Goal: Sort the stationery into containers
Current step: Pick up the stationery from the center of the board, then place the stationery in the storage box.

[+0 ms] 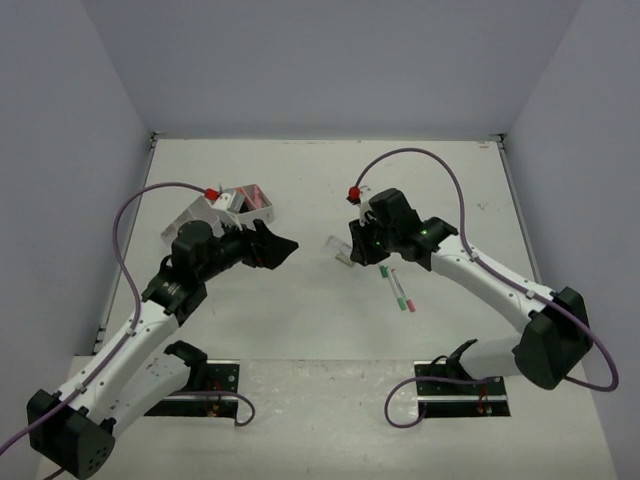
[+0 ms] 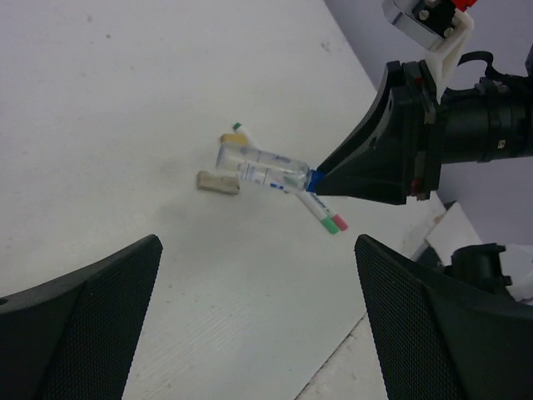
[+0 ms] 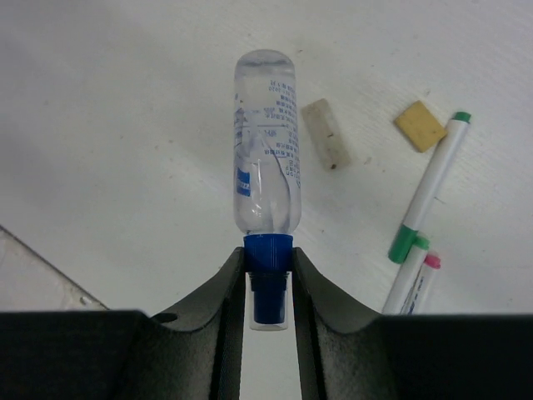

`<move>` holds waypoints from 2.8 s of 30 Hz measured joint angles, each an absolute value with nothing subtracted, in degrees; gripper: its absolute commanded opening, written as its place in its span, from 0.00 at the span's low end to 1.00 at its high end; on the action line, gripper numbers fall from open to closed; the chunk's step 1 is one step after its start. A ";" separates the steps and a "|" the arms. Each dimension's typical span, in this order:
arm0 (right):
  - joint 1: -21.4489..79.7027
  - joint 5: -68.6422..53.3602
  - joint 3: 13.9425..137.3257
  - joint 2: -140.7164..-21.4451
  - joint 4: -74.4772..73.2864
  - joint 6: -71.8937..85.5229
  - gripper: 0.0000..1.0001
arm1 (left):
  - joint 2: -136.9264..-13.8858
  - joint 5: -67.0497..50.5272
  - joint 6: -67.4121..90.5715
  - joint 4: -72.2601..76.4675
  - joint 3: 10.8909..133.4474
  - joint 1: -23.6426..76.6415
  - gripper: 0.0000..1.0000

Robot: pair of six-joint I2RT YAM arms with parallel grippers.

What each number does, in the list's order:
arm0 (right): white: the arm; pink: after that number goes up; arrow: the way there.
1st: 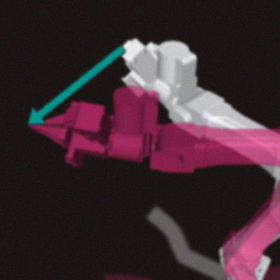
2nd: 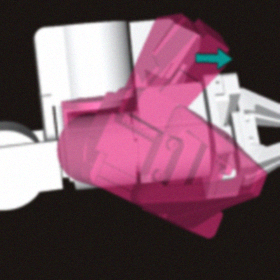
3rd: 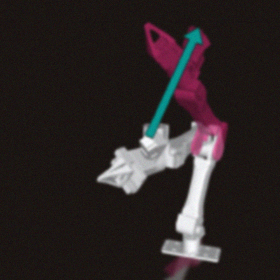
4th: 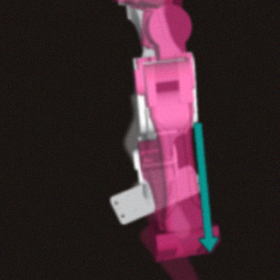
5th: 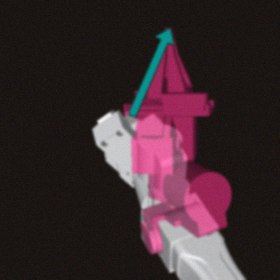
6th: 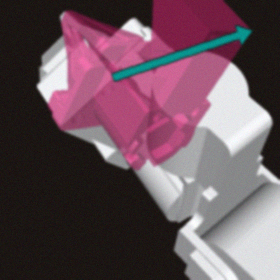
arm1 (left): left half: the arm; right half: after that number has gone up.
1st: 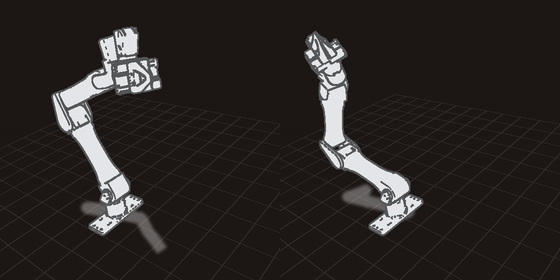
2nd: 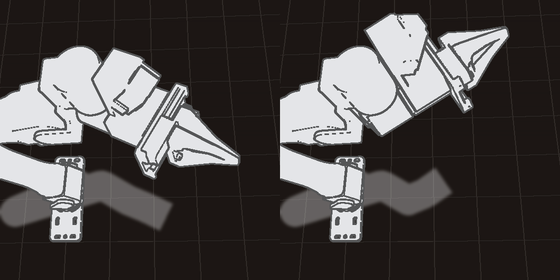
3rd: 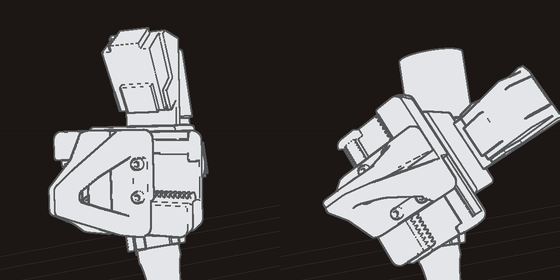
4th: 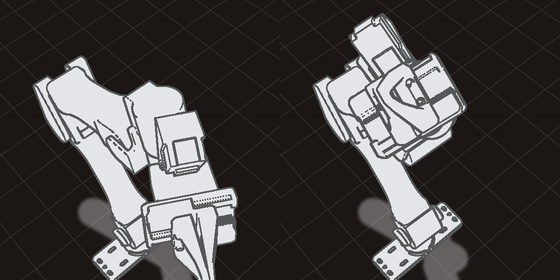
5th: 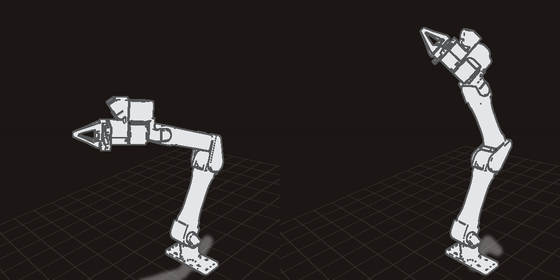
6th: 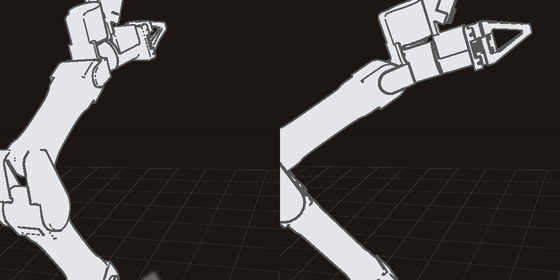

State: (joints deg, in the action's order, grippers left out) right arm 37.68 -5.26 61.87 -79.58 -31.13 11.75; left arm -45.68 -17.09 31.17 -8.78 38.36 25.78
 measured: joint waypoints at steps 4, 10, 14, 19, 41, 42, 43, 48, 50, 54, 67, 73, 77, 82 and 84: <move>38.90 -10.19 60.45 -73.48 -32.32 11.67 0.00 | -51.08 -22.64 38.51 3.05 34.40 25.80 1.00; 40.31 -13.81 60.20 -68.24 -32.16 11.49 0.00 | -62.15 -23.72 44.04 10.66 33.34 28.15 1.00; 40.35 -13.57 59.90 -72.47 -31.82 11.56 0.00 | -62.74 -21.86 45.20 11.72 33.02 29.47 1.00; 40.86 -12.07 56.85 -76.65 -30.36 12.82 0.00 | -60.22 -18.47 45.50 12.42 32.54 29.45 1.00; 46.13 -5.72 64.89 -71.33 -32.28 15.09 0.00 | -56.40 -20.19 25.15 33.34 18.35 40.76 1.00; 46.13 -5.83 65.55 -71.12 -32.69 15.01 0.00 | -56.40 -20.25 23.28 33.56 18.87 41.84 1.00; 46.13 -5.94 66.21 -70.92 -33.10 14.92 0.00 | -56.40 -20.32 21.40 33.77 19.38 42.93 1.00; 46.44 -7.05 68.34 -70.54 -36.33 14.37 0.00 | -55.97 -17.86 11.64 34.83 20.49 47.78 1.00; 46.95 -7.23 69.15 -70.43 -37.49 14.16 0.00 | -56.10 -16.70 8.81 34.75 20.97 49.16 0.93; 48.26 -7.46 70.40 -70.07 -38.94 13.86 0.00 | -59.56 -14.40 4.98 32.69 25.84 50.35 0.72; 50.13 -6.46 72.18 -70.00 -39.71 13.17 0.00 | -64.27 -16.76 2.88 26.10 33.21 51.14 0.20; 50.26 -6.15 72.34 -70.00 -39.90 13.02 0.00 | -64.11 -17.34 2.76 25.08 33.56 51.15 0.00; 50.38 -6.03 72.34 -69.99 -39.58 13.13 0.36 | -63.39 -16.86 2.82 24.41 33.56 51.16 0.00; 50.15 -2.37 72.03 -69.19 -37.25 14.09 0.99 | -61.60 -14.04 3.65 22.76 33.44 51.31 0.00; 49.76 -0.60 71.75 -68.20 -36.59 14.76 0.99 | -60.96 -11.86 4.05 22.35 33.37 51.40 0.00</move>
State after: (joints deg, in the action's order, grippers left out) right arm 49.76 -0.60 71.75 -68.20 -36.59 14.76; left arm -60.96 -11.86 4.05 22.35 33.37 51.40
